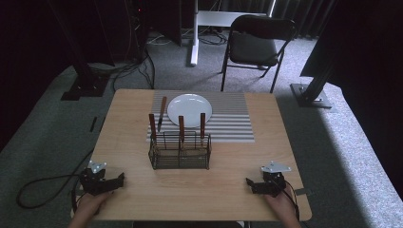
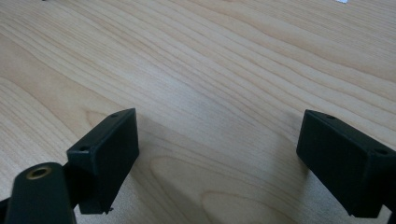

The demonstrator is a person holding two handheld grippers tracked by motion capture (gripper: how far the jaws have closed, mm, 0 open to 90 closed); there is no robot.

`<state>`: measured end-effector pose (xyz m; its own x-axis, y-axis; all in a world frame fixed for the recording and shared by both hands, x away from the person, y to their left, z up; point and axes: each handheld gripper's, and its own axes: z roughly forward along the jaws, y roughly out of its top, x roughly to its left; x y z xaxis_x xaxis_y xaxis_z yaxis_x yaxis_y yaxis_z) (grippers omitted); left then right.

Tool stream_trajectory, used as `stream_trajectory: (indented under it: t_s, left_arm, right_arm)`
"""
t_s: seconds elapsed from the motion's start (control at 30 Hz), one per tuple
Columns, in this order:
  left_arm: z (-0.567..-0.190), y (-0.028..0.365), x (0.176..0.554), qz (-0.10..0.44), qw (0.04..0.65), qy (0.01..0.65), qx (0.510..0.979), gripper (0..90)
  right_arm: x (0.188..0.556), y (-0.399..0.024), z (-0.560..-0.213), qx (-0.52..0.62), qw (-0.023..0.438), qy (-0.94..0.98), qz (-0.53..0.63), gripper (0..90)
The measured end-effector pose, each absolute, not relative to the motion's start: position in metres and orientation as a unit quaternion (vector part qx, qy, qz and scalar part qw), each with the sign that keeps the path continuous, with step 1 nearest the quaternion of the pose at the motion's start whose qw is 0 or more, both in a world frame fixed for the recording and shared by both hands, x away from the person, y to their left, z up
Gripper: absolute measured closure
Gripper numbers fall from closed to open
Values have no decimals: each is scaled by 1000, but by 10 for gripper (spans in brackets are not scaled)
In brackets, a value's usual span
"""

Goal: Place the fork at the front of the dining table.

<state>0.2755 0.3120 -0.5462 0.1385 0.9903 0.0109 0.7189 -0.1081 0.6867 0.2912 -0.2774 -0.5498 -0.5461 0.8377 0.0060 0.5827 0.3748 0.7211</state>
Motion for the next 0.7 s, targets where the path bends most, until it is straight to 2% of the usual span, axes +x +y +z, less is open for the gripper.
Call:
stream_trajectory:
  t_s: [0.7]
  left_arm:
    - [-546, 313, 275, 243, 278, 601, 709, 12]
  right_arm:
    - [289, -277, -548, 420, 173, 822, 345, 127]
